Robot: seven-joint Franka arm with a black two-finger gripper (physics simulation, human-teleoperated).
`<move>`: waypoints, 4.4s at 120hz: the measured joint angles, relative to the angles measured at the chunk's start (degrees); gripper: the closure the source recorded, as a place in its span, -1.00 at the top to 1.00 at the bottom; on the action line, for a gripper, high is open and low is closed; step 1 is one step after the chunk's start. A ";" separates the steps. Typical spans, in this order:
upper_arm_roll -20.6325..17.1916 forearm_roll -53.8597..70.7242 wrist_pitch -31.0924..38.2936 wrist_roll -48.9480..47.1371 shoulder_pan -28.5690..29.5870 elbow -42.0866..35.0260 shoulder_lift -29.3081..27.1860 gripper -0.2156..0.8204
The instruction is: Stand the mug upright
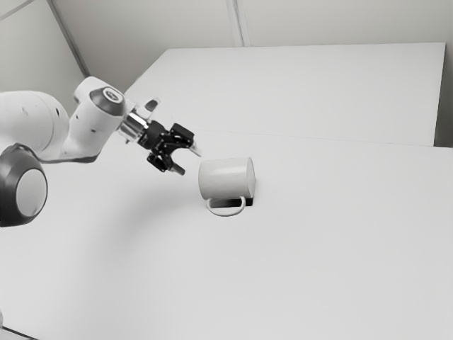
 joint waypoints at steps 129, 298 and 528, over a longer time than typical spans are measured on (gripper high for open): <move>-4.88 -12.71 -2.27 5.31 -1.86 0.68 2.57 -0.35; -14.38 53.75 -8.89 -22.13 -6.11 -2.00 -12.57 -0.93; -17.48 53.65 -0.83 -37.12 -0.19 3.04 -14.12 0.38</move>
